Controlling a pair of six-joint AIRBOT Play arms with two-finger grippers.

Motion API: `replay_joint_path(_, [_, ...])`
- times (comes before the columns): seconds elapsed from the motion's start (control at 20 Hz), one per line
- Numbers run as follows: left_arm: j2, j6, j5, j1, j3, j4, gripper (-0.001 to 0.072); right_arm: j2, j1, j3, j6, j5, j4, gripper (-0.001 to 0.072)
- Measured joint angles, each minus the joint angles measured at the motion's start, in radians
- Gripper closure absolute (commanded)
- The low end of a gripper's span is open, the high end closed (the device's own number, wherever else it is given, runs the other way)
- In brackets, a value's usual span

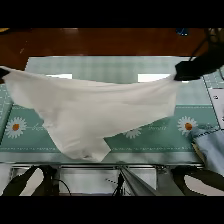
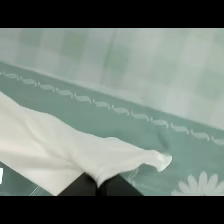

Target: Fold the shirts.

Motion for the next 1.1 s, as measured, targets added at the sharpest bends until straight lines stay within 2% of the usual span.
replay_joint_path(0.25, [-0.193, 0.108, 0.215, -0.170, -0.054, -0.032, 0.0681, -0.214, 0.000, -0.008, -0.032, -0.243, 0.005, 0.0677])
replay_joint_path(0.5, [-0.356, 0.136, 0.394, -0.241, -0.066, -0.037, 0.0681, -0.322, -0.012, -0.010, 0.005, -0.489, -0.014, 0.0677])
replay_joint_path(0.65, [-0.448, 0.092, 0.426, -0.257, -0.067, -0.038, 0.0681, -0.366, -0.042, -0.010, 0.067, -0.583, -0.021, 0.0676])
replay_joint_path(0.85, [-0.578, 0.012, 0.392, -0.311, -0.068, -0.039, 0.0681, -0.425, -0.070, -0.010, 0.102, -0.580, -0.009, 0.0673])
replay_joint_path(0.9, [-0.608, -0.008, 0.379, -0.327, -0.068, -0.038, 0.0678, -0.435, -0.072, -0.010, 0.106, -0.573, -0.006, 0.0618])
replay_joint_path(0.95, [-0.632, -0.027, 0.365, -0.339, -0.068, -0.038, 0.0675, -0.443, -0.075, -0.010, 0.110, -0.567, -0.003, 0.0500])
replay_joint_path(1.0, [-0.648, -0.039, 0.359, -0.346, -0.067, -0.038, 0.0628, -0.445, -0.078, -0.008, 0.113, -0.562, -0.002, 0.0442])
replay_joint_path(1.05, [-0.658, -0.050, 0.333, -0.347, -0.062, -0.039, 0.0492, -0.444, -0.081, -0.006, 0.104, -0.555, 0.000, 0.0438])
replay_joint_path(1.1, [-0.665, -0.058, 0.316, -0.341, -0.051, -0.039, 0.0289, -0.438, -0.087, -0.002, 0.089, -0.544, -0.001, 0.0437])
